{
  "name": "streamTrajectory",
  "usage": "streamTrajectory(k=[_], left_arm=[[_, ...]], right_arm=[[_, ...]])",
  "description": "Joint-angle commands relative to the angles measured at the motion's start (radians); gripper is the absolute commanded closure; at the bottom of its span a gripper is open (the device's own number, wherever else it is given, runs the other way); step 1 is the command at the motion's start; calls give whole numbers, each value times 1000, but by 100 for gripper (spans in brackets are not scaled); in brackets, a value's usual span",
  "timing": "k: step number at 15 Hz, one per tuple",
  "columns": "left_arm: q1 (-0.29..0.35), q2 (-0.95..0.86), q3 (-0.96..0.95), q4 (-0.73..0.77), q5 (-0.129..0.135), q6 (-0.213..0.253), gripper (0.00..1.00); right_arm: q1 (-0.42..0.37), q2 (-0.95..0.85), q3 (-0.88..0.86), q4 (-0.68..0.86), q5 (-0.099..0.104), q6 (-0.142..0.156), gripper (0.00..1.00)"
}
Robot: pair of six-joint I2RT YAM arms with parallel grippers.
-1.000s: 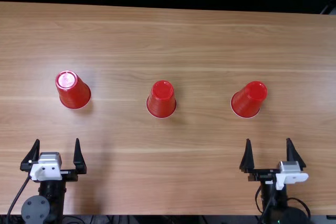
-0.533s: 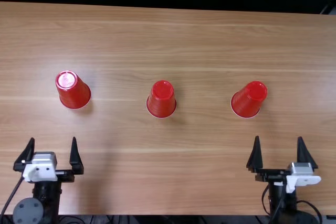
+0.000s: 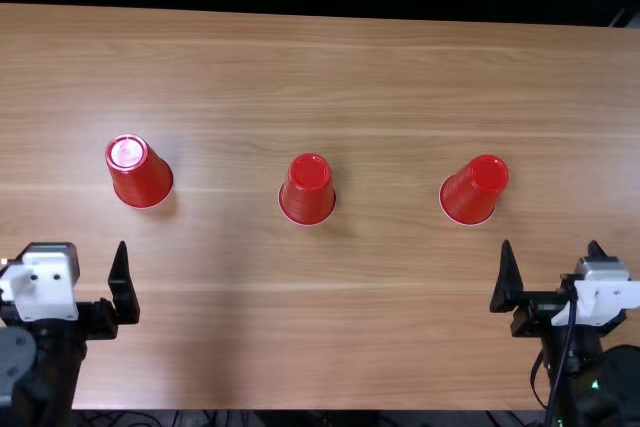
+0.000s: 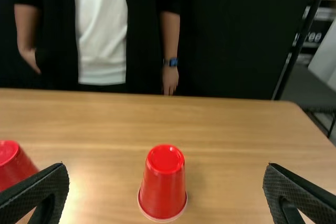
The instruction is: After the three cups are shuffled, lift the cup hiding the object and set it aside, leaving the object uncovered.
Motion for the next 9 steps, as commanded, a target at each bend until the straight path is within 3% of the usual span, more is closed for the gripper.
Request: streamTrajectory(k=[1,4,9], left_arm=[[6,93,137,-82,8,4,0],[6,256,339,-294,2,4,0],[6,498,623,-616,2,3,0]], right_arm=[[-9,62,112,-62,16,1,0],[-9,220,307,-272,16,3,0],[-7,452,502,-489,16,9,0]])
